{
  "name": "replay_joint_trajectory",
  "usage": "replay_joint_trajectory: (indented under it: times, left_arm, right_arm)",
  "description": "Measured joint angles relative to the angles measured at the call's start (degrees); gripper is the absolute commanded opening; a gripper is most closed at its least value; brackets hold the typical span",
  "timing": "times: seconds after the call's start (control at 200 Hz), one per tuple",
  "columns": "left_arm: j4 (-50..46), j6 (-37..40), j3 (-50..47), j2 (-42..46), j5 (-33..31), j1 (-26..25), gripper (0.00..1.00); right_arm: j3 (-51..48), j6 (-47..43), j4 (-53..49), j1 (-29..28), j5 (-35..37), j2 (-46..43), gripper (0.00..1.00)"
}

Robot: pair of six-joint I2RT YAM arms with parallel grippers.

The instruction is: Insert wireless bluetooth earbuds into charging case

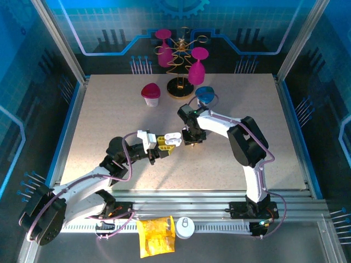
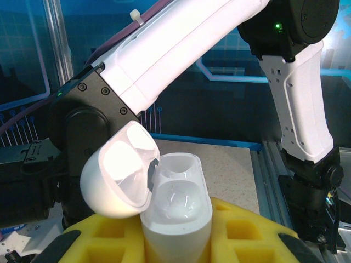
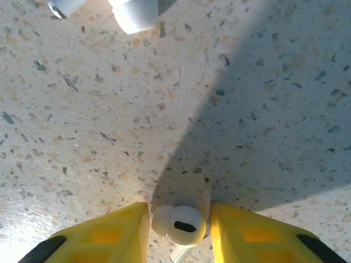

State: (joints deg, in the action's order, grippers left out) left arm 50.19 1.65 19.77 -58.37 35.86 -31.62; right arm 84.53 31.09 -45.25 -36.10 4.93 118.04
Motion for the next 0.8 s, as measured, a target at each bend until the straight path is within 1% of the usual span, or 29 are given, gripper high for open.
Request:
replay_joint_trajectory:
  times: [0.225, 0.485, 0.625, 0.8]
  left_arm:
    - [-0.02, -0.02, -0.07, 0.00, 0.00, 0.00, 0.20]
    - [-0.02, -0.02, -0.07, -0.04, -0.07, 0.00, 0.21]
    - [0.00, -0.02, -0.07, -0.33, -0.87, 0.00, 0.21]
    - [0.00, -0.17, -0.07, -1.97, -2.89, 0.00, 0.21]
  right_arm:
    - [0.22, -0.26, -0.37, 0.00, 0.24, 0.11, 0.26]
    - [-0.13, -0.48, 0.11, -0.55, 0.72, -0.55, 0.24]
    - [-2.80, -0.48, 1.62, -0.68, 1.57, -4.42, 0.24]
    - [-8.11, -1.20, 5.57, -0.70, 3.96, -13.97, 0.24]
